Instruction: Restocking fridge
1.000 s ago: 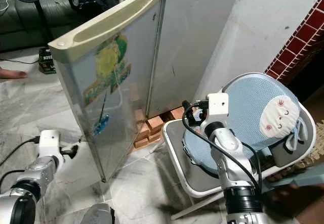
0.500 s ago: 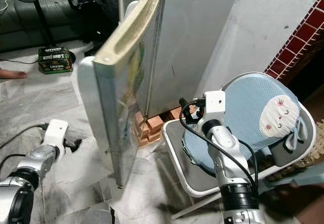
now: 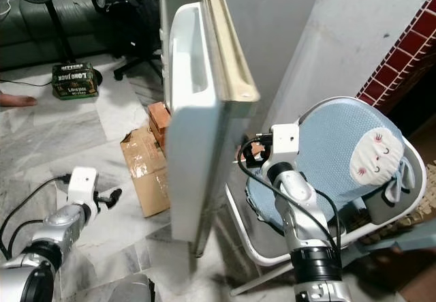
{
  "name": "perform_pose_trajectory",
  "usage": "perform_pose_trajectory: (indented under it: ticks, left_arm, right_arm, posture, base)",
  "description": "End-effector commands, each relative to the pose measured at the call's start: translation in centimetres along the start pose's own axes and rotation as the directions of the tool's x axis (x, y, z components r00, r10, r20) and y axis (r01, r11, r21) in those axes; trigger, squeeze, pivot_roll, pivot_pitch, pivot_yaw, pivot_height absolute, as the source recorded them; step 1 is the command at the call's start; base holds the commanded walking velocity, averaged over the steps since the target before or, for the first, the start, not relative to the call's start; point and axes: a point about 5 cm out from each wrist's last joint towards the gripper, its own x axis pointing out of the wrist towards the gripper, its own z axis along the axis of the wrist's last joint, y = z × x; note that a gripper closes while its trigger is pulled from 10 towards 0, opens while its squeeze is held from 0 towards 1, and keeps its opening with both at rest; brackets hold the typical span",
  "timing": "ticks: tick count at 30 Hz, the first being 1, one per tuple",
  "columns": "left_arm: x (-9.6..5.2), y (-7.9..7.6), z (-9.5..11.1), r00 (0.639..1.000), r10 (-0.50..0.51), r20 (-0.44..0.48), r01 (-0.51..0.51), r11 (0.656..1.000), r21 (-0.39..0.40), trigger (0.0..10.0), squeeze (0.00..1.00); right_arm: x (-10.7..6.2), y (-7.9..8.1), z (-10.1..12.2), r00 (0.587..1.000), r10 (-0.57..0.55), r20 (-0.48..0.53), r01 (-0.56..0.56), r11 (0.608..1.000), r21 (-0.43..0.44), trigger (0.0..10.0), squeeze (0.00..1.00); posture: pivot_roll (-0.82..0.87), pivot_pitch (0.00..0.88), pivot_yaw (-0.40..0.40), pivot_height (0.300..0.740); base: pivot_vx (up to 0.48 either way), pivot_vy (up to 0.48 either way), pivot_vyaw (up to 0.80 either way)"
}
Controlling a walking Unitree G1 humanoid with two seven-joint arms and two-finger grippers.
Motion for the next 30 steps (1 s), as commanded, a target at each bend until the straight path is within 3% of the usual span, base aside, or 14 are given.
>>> perform_pose_trajectory:
  ticks: [1, 3, 4, 5, 6, 10, 11, 12, 15, 19, 30]
  left_arm:
    - [-0.3, -0.8, 1.8, 0.989, -0.048, 0.141, 0.039, 0.997, 0.063, 10.0, 0.0]
    - [-0.3, -0.8, 1.8, 0.989, -0.048, 0.141, 0.039, 0.997, 0.063, 10.0, 0.0]
    - [-0.8, -1.5, 2.4, 0.975, -0.088, 0.205, 0.068, 0.993, 0.1, 10.0, 0.0]
    - [-2.2, -3.5, 3.5, 0.932, -0.191, 0.308, 0.141, 0.974, 0.178, 10.0, 0.0]
    - [-2.7, -4.2, 3.8, 0.914, -0.225, 0.337, 0.164, 0.966, 0.201, 10.0, 0.0]
    - [-4.1, -6.8, 4.2, 0.862, -0.335, 0.38, 0.247, 0.933, 0.261, 10.0, 0.0]
    - [-4.1, -6.8, 4.2, 0.862, -0.335, 0.38, 0.247, 0.933, 0.261, 10.0, 0.0]
    - [-4.7, -7.7, 4.4, 0.836, -0.378, 0.399, 0.266, 0.913, 0.308, 10.0, 0.0]
    - [-5.0, -7.7, 4.5, 0.83, -0.383, 0.405, 0.273, 0.913, 0.304, 10.0, 0.0]
    - [-5.7, -6.9, 4.5, 0.862, -0.337, 0.378, 0.27, 0.937, 0.221, 10.0, 0.0]
    - [-6.1, -7.2, 4.4, 0.867, -0.35, 0.356, 0.28, 0.931, 0.235, 10.0, 0.0]
  right_arm:
    - [-0.4, -0.2, 0.0, 1.0, 0.002, 0.017, -0.002, 1.0, 0.002, 10.0, 0.0]
    - [-0.4, -0.2, 0.0, 1.0, 0.002, 0.017, -0.002, 1.0, 0.002, 10.0, 0.0]
    - [-0.8, -0.3, -0.3, 1.0, 0.001, 0.018, -0.001, 1.0, 0.003, 10.0, 0.0]
    - [-1.7, -0.4, -1.0, 1.0, 0.006, 0.004, -0.006, 1.0, -0.003, 10.0, 0.0]
    - [-2.0, -0.3, -1.2, 1.0, 0.008, -0.001, -0.008, 1.0, -0.005, 10.0, 0.0]
    - [-2.5, -0.3, -1.5, 1.0, 0.001, -0.005, -0.001, 1.0, -0.003, 10.0, 0.0]
    - [-2.5, -0.3, -1.5, 1.0, 0.001, -0.005, -0.001, 1.0, -0.003, 10.0, 0.0]
    - [-2.8, -0.3, -1.5, 1.0, -0.002, -0.006, 0.002, 1.0, -0.004, 10.0, 0.0]
    - [-2.9, -0.4, -1.6, 1.0, -0.008, -0.011, 0.008, 1.0, -0.002, 10.0, 0.0]
    - [-3.1, -0.5, -1.7, 1.0, -0.015, -0.014, 0.015, 1.0, 0.008, 10.0, 0.0]
    - [-3.4, -0.4, -1.5, 1.0, -0.019, -0.015, 0.019, 1.0, 0.008, 10.0, 0.0]
  posture:
    - [0.11, 0.0, -0.068, 0.74]
    - [0.11, 0.0, -0.068, 0.74]
    - [0.11, 0.0, -0.069, 0.74]
    - [0.11, 0.0, -0.072, 0.74]
    - [0.11, 0.0, -0.072, 0.74]
    - [0.11, 0.0, -0.073, 0.74]
    - [0.11, 0.0, -0.073, 0.74]
    - [0.1, 0.0, -0.074, 0.74]
    - [0.1, 0.0, -0.075, 0.74]
    - [0.1, 0.0, -0.073, 0.74]
    - [0.09, 0.0, -0.066, 0.74]
  base:
    - [0.0, 0.0, 0.0]
    - [0.0, 0.0, 0.0]
    - [0.0, 0.0, 0.0]
    - [0.0, 0.0, 0.0]
    - [0.0, 0.0, 0.0]
    - [0.0, 0.0, 0.0]
    - [0.0, 0.0, 0.0]
    - [0.0, 0.0, 0.0]
    - [0.0, 0.0, 0.0]
    - [0.0, 0.0, 0.0]
    - [-0.133, 0.0, -0.55]
